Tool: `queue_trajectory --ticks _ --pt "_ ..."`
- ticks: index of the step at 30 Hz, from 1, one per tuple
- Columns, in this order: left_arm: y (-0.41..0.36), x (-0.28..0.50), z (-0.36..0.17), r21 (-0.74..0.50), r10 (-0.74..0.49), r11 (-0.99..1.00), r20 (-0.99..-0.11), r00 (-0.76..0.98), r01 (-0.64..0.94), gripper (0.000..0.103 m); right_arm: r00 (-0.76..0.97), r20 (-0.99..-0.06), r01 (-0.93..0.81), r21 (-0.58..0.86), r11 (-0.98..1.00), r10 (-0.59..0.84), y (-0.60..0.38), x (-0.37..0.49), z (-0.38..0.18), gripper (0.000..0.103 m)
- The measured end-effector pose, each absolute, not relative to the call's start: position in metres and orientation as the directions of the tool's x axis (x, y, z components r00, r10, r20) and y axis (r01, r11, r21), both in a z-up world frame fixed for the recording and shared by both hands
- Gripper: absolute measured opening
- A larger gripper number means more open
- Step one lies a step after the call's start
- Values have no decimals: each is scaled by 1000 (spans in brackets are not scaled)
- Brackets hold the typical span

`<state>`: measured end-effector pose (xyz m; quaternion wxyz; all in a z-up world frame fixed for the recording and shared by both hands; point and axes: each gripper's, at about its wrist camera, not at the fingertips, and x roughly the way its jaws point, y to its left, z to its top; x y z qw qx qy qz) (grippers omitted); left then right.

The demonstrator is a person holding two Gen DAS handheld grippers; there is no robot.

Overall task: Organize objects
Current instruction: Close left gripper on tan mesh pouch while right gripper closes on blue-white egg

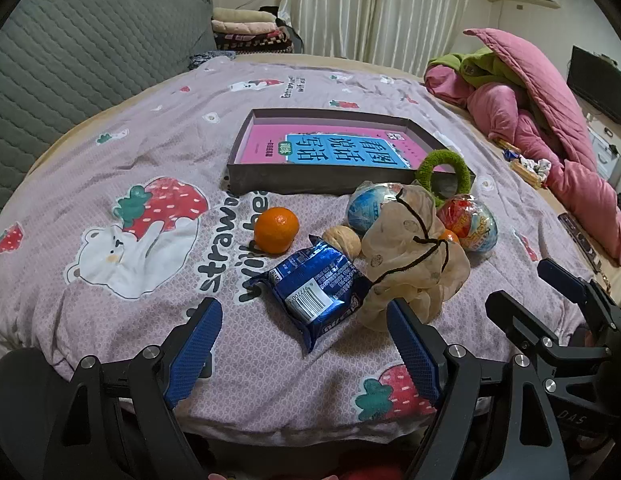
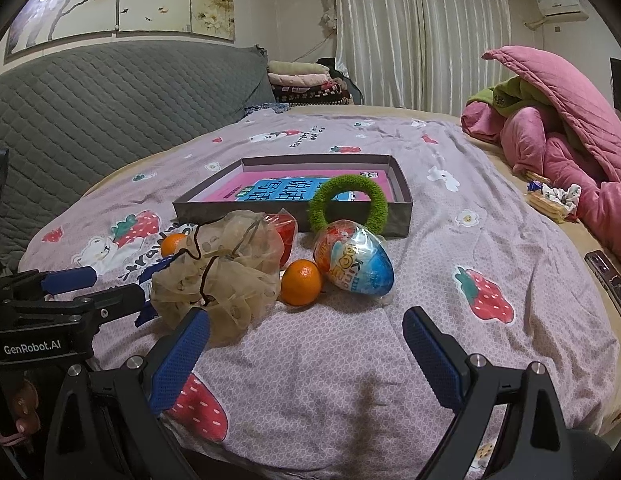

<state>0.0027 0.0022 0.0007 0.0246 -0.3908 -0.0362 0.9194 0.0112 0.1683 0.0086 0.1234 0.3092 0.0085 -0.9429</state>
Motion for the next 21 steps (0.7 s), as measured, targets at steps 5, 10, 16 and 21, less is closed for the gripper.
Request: queue_trajectory --ticks 5,10,16,21 --pt "2 3 1 -86 74 -996 -715 -695 -18 85 -783 -580 235 58 -970 -224 169 12 10 97" --pt "3 4 2 -82 76 -996 -709 -701 -24 85 -785 -578 228 62 -972 -221 171 11 10 97" --pt "5 4 2 -81 84 -996 -702 -707 -38 85 -785 -579 226 65 -972 -221 171 11 9 97" --pt "8 3 2 -66 82 -997 -697 -712 -51 85 -785 -580 218 72 -973 -218 174 11 10 97"
